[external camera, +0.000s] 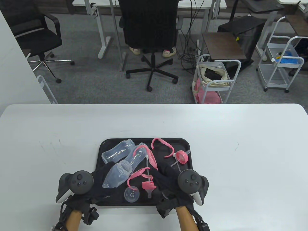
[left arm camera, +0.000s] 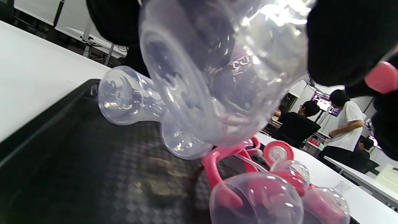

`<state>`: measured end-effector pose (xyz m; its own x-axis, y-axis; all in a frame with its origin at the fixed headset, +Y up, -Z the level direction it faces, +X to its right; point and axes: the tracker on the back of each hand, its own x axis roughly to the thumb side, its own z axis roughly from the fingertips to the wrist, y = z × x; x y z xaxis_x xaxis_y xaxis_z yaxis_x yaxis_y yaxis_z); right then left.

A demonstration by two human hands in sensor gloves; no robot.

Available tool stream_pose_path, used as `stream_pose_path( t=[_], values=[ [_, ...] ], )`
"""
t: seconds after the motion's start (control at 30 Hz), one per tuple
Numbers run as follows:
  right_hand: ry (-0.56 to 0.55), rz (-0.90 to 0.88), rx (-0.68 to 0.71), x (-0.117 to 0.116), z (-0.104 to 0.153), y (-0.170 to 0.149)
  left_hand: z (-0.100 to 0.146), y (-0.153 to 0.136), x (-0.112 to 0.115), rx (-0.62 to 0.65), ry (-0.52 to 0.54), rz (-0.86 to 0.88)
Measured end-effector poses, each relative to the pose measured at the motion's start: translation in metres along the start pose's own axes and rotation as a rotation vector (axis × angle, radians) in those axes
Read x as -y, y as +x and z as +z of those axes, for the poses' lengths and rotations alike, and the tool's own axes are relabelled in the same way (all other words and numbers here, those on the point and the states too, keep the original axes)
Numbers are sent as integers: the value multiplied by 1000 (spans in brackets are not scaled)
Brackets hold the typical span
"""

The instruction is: Assemble baby bottles from components

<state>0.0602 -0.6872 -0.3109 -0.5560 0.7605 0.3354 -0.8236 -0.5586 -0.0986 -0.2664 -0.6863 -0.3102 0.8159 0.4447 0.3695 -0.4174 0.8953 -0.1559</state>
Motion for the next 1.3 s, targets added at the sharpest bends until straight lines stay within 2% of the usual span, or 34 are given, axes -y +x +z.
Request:
stream_pose_path(
  t=[0.37,0.63,0.87,1.07,1.2,1.3],
  values=[
    [73,121,93,-17,2,14,-1,14,4,54,-33,-21],
    [136,182,159,-27,3,22,-3,14,7,79,-58,53],
    [218,208,213,-37,5,28,-5,5,10,84,-91,189],
    [212,253,251,-39,8,33,-6,-3,13,109,-133,372],
    [164,377,321,-38,11,39,-6,-5,13,100,-150,395],
    [159,383,323,-39,12,40,-8,-8,15,96,-202,437]
  ],
)
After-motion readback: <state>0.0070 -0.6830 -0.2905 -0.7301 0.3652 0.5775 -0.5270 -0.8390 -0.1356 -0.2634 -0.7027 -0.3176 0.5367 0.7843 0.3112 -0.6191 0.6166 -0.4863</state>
